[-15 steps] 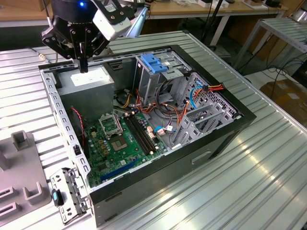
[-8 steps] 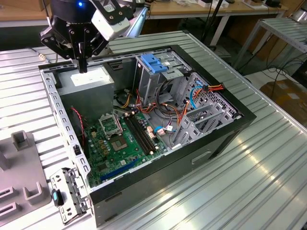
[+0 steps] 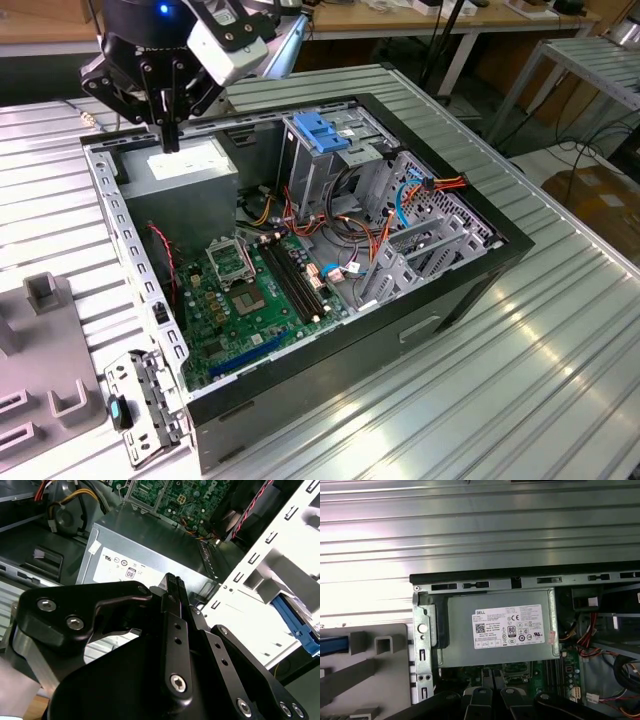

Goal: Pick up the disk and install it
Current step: 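Reach for the disk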

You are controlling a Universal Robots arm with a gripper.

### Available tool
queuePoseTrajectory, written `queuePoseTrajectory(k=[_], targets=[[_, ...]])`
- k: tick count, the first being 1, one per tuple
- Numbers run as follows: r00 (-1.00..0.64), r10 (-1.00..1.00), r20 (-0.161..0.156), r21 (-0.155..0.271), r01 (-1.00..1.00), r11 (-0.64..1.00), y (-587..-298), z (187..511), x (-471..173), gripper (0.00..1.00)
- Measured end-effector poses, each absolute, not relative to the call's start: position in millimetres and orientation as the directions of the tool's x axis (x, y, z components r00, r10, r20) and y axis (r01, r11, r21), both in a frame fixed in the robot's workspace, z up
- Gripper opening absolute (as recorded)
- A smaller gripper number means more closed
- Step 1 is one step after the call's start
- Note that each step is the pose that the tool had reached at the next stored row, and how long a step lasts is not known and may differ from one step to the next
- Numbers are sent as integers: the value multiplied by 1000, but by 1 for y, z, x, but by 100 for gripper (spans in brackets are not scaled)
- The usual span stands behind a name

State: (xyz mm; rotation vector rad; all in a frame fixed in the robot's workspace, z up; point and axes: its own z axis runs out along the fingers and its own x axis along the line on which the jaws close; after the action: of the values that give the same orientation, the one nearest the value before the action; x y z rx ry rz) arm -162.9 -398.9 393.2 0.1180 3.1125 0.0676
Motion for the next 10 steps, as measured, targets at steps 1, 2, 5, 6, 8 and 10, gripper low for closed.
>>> queuePoseTrajectory(k=[1,2,5,6,8,10], targets=[[-997,76,-24,44,75,996,-399,393,-163,15],[-997,76,-24,44,75,996,-399,393,-163,15],[-997,76,-24,44,75,996,-399,393,-164,15],[-997,76,-24,44,75,996,-399,393,-164,15],[-997,76,-24,44,75,996,-399,393,-165,15],[-997,76,-24,44,75,996,-399,393,-165,15]])
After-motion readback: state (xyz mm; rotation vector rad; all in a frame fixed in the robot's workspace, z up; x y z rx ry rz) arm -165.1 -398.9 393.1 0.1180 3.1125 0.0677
